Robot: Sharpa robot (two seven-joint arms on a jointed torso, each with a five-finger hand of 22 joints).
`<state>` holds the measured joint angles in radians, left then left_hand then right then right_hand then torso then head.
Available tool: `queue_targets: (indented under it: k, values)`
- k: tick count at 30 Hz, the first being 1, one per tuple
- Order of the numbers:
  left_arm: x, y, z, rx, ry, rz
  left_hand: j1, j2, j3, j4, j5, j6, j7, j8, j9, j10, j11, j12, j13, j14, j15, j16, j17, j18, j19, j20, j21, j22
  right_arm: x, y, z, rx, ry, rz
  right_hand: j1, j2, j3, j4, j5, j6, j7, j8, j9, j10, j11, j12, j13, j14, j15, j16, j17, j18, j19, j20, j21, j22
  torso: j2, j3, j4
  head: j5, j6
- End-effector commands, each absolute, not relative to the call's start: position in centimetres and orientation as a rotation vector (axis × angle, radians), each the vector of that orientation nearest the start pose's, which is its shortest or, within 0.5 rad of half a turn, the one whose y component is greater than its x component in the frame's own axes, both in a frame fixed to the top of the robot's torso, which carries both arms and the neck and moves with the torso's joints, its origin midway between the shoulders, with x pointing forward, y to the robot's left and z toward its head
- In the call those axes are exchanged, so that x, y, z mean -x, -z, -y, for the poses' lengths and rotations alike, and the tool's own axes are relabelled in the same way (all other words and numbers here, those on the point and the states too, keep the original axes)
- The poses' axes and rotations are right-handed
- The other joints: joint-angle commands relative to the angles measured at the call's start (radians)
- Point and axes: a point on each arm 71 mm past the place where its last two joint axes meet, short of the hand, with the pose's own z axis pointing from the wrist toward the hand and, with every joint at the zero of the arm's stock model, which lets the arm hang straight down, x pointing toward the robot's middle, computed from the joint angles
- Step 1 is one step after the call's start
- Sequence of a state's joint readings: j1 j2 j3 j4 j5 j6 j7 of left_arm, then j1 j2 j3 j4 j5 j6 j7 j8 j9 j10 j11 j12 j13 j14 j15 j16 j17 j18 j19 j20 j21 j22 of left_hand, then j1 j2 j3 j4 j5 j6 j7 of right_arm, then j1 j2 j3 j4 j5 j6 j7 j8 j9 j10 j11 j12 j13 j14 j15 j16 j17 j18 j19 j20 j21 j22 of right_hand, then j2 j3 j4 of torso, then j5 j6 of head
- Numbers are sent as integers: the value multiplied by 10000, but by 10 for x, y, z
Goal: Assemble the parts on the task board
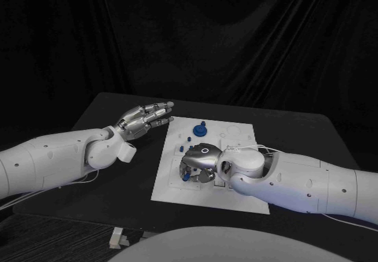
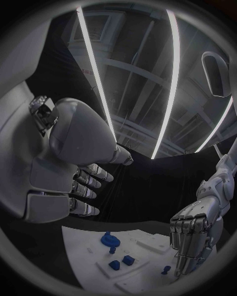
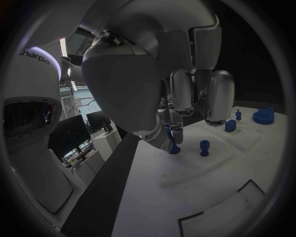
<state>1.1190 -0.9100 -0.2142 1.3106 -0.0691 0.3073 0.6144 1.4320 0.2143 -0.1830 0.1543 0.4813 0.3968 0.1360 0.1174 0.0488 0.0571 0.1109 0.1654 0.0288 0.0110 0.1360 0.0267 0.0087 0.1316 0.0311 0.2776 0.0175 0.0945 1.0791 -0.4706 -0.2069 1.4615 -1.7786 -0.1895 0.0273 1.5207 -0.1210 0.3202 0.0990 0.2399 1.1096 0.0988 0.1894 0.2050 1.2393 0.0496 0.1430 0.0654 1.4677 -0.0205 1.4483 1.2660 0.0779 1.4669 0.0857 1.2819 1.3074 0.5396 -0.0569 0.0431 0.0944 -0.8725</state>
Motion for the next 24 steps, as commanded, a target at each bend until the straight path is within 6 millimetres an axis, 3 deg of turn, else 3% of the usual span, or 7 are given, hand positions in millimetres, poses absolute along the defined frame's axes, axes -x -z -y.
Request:
queue_targets:
  k: [1, 17, 20, 21, 22, 23, 24]
  values:
    - [-458, 268, -283, 10317, 18993, -16112, 4, 76, -28, 38, -47, 70, 9, 30, 13, -57, -1, -36, -10, 9, 63, 57, 9, 197, 5, 67, 7, 11, -393, 292, 22, 8557, -8940, -17598, -2, 68, 45, -3, 34, 153, 116, 21, 19, 56, 2, -44, 10, 437, -54, -59, -9, -138, -18, -59, -13, 1789, 1, 1, 9, -25, -2]
    - [-458, 270, -283, 10367, 18961, -16232, 4, 98, -23, 47, -57, 130, 21, 62, 23, -56, 13, -31, -10, 15, 93, 71, 12, 220, 12, 83, 11, 22, -395, 294, 23, 8534, -8782, -17727, -53, 63, 66, -12, 14, 79, 131, -47, 18, 53, 16, -87, 6, 424, -46, -74, -27, -136, -31, -60, -36, 1783, -2, -1, -1, 15, -2]
    - [-458, 270, -283, 10371, 18959, -16238, 4, 98, -23, 47, -57, 130, 21, 62, 23, -56, 13, -31, -10, 15, 93, 71, 12, 220, 12, 83, 11, 22, -395, 295, 23, 8516, -8726, -17767, -146, 20, 132, -15, -41, -333, 247, -332, -71, -78, 105, -222, -7, 395, 24, -110, -87, -127, -71, -22, -115, 1762, 1, 0, 2, 26, -2]
    - [-458, 270, -283, 10372, 18958, -16240, 5, 100, -22, 48, -57, 132, 21, 64, 23, -56, 13, -30, -10, 15, 95, 70, 12, 222, 13, 85, 12, 25, -395, 295, 23, 8505, -8715, -17775, -242, -35, 168, 25, -93, -780, 351, -615, -193, -196, 177, -306, -14, 388, 87, -114, -94, -126, -85, 19, -139, 1755, 2, 0, 1, 27, -2]
    - [-458, 270, -283, 10374, 18956, -16242, 5, 104, -21, 49, -57, 135, 23, 66, 23, -56, 14, -29, -10, 15, 98, 69, 12, 225, 15, 86, 13, 29, -395, 295, 23, 8491, -8703, -17781, -268, -61, 192, 32, -112, -942, 371, -717, -239, -236, 189, -334, -12, 384, 99, -119, -104, -122, -92, 36, -156, 1751, 3, 0, 3, 31, -2]
    - [-458, 270, -283, 10376, 18953, -16244, 5, 104, -21, 49, -57, 135, 23, 66, 23, -56, 14, -29, -10, 15, 98, 69, 12, 225, 15, 86, 13, 29, -395, 296, 23, 8477, -8689, -17788, -345, -136, 239, 65, -179, -1522, 237, -1043, -383, -337, 181, -399, -11, 376, 102, -130, -125, -112, -102, 56, -182, 1743, 3, -1, 3, 31, -2]
    - [-458, 270, -283, 10377, 18949, -16247, 5, 104, -21, 49, -57, 135, 23, 66, 23, -56, 14, -29, -10, 15, 98, 69, 12, 225, 15, 86, 13, 29, -396, 296, 23, 8460, -8675, -17792, -381, -164, 258, 80, -206, -1689, 126, -1132, -424, -379, 196, -424, -10, 367, 112, -143, -154, -106, -113, 66, -208, 1735, 4, -1, 5, 25, -2]
